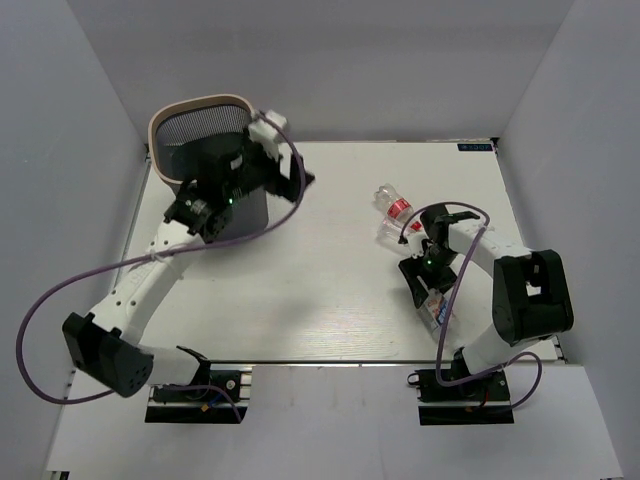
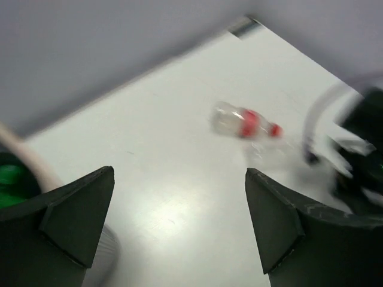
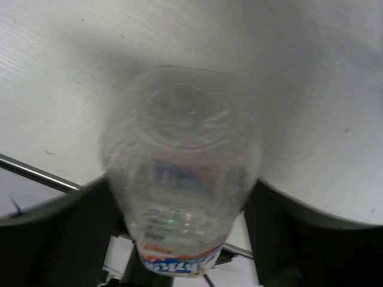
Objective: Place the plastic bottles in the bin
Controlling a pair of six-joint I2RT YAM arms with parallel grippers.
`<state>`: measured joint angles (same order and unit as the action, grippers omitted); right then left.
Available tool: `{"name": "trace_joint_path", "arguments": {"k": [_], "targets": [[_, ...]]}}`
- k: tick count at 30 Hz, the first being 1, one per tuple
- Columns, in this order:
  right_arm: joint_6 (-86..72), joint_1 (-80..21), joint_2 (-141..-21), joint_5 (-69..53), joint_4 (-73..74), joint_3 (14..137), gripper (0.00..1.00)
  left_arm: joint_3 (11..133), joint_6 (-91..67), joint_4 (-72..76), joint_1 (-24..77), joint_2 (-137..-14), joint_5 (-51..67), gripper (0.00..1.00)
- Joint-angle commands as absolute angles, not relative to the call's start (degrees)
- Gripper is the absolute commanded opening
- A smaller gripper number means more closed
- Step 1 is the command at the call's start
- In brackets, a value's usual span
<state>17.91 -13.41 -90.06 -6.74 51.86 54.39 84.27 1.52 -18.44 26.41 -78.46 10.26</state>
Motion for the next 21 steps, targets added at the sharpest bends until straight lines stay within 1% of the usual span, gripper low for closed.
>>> {"name": "trace_joint_path", "arguments": {"k": [1, 3, 4, 5, 6, 8, 9, 10, 11, 13, 14, 15, 16, 17, 18, 19, 20, 21], "targets": [[16.4, -14.6, -90.8, -6.0, 51.6, 55.4, 0.64, 71.6, -1.3, -17.6, 29.4, -73.1, 25.3, 1.0], [17.7, -14.4, -90.4, -7.7, 53.2, 56.4, 0.38, 63.9, -2.7, -17.0, 30.1, -70.8, 24.5, 1.0], [17.9, -14.3, -90.0, -9.8, 54.0, 59.0, 0.21, 61.7, -3.2, -17.0, 31.0, -70.1, 24.5, 1.0], [19.1, -14.4, -89.2, -11.0, 56.7, 60.5, 0.15, 59.4, -4.5, -17.0, 31.0, -68.5, 24.5, 1.0], [20.8, -14.4, -88.5, -15.9, 57.6, 64.1, 0.11, 54.9, -4.5, -17.0, 32.3, -67.6, 24.0, 1.0], [22.8, -14.5, -88.1, -19.3, 60.7, 71.2, 0.09, 50.7, -5.0, -17.0, 33.0, -66.1, 22.7, 1.0], [24.0, -14.7, -88.6, -23.3, 61.4, 77.5, 0.09, 47.2, -5.6, -17.0, 33.7, -65.4, 22.7, 1.0], [24.5, -14.9, -89.4, -24.5, 62.7, 84.8, 0.08, 45.7, -5.6, -16.4, 33.7, -64.8, 22.0, 1.0], [24.4, -15.1, -92.7, -25.5, 63.1, 92.9, 0.08, 44.3, -6.6, -16.4, 34.2, -64.8, 22.0, 1.0], [22.3, -15.4, -95.7, -30.1, 62.6, 101.3, 0.07, 40.5, -8.2, -14.2, 35.0, -64.8, 22.0, 1.0], [21.3, -15.6, -99.1, -32.5, 61.9, 113.5, 0.07, 38.5, -8.9, -13.5, 35.0, -64.8, 22.0, 1.0], [19.1, -16.5, -102.4, -33.4, 59.0, 117.4, 0.07, 37.6, -9.6, -12.0, 35.5, -64.8, 22.0, 1.0], [16.8, -17.0, -105.8, -37.1, 57.8, 120.7, 0.07, 36.8, -10.8, -11.3, 36.1, -64.8, 21.4, 1.0], [15.5, -18.1, -107.3, -38.7, 56.2, 130.2, 0.07, 35.6, -11.3, -11.3, 36.1, -64.2, 21.4, 1.0], [12.6, -19.2, -109.1, -40.1, 47.6, 132.1, 0.07, 35.1, -11.9, -10.4, 36.7, -64.2, 21.4, 1.0], [9.2, -20.5, -109.2, -42.2, 43.4, 132.6, 0.07, 35.1, -12.6, -9.8, 37.3, -64.2, 20.8, 1.0], [7.3, -22.0, -108.9, -42.7, 28.0, 130.1, 0.07, 34.2, -12.7, -9.8, 37.3, -63.6, 20.8, 1.0], [4.2, -23.6, -106.6, -42.9, 21.9, 128.3, 0.07, 33.7, -13.2, -9.8, 37.9, -63.6, 20.8, 1.0]]}}
